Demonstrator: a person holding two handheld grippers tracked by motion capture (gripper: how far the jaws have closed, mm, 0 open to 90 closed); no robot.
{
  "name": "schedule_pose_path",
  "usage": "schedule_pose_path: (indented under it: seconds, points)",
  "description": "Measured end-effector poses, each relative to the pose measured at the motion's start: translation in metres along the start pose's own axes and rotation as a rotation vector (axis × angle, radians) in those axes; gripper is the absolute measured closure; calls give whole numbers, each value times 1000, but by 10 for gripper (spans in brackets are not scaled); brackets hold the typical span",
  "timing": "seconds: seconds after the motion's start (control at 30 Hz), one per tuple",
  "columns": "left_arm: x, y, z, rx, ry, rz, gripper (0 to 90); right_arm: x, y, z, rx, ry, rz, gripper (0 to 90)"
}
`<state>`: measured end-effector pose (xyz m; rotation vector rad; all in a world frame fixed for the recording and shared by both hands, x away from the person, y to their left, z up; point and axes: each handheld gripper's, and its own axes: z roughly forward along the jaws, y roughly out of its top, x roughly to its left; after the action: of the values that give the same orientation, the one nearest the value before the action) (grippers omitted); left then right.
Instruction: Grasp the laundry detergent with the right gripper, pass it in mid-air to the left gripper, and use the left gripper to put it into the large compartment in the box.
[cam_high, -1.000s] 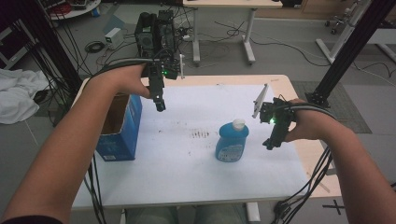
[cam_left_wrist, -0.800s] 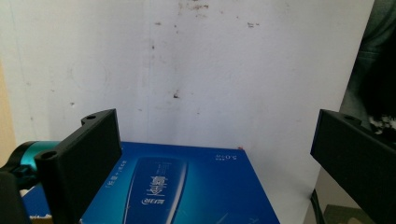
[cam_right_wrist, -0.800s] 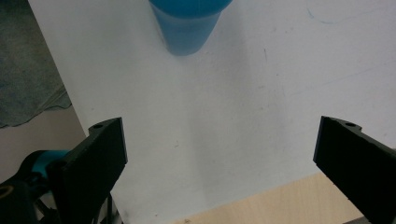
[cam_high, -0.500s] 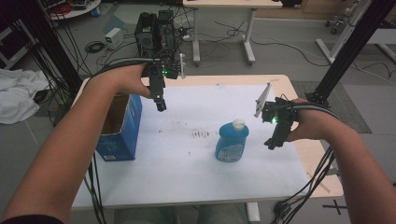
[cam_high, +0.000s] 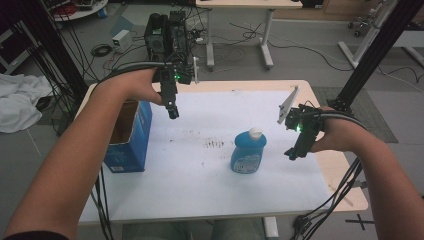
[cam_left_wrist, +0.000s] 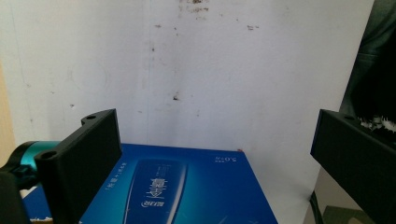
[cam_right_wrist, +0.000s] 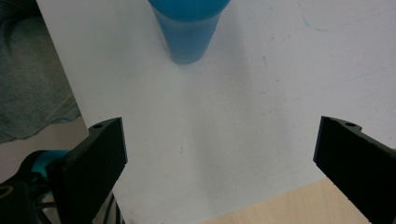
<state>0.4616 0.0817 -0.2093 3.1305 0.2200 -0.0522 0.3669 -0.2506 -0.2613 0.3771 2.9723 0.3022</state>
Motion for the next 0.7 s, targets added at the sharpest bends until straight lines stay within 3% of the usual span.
schedule_pose_path:
  seconds: [0.07,0.2,0.23,0.37,0.4,0.43,0.47,0.5,0.53,0.57,0.6,0.63,0.67,0.7]
  points:
    - [0,1,1,-7,-8,0,17,0,-2,0,-15,5,-2,16]
    - [-1,0,0,-4,6,2,17,2,-8,-4,-114,41,26,16]
    - [-1,0,0,-4,6,2,17,2,-8,-4,-114,41,26,16]
    - [-2,-2,0,0,7,-3,17,4,-14,-9,-262,65,50,16]
    - [-2,-2,0,0,7,-3,17,4,-14,-9,-262,65,50,16]
    - [-2,-3,-1,3,9,-2,17,5,-16,-10,-338,77,63,16]
    - [-2,-3,-1,3,9,-2,17,6,-17,-11,-373,78,82,15]
    - [-3,-3,-1,5,14,3,17,6,-17,-11,-373,78,82,15]
    - [-4,-3,-1,1,5,-3,16,7,-19,-11,-417,97,94,16]
    - [-4,-3,-1,2,12,1,17,7,-21,-9,-506,116,106,15]
    - [-5,-3,-1,-1,8,0,17,7,-23,-8,-547,112,96,15]
    - [-5,-3,-1,-1,11,1,17,7,-23,-8,-547,112,96,15]
    - [-6,-3,-1,-1,10,1,17,7,-26,-5,-612,120,118,15]
    - [-6,-3,-1,-1,14,4,17,7,-26,-5,-612,120,118,15]
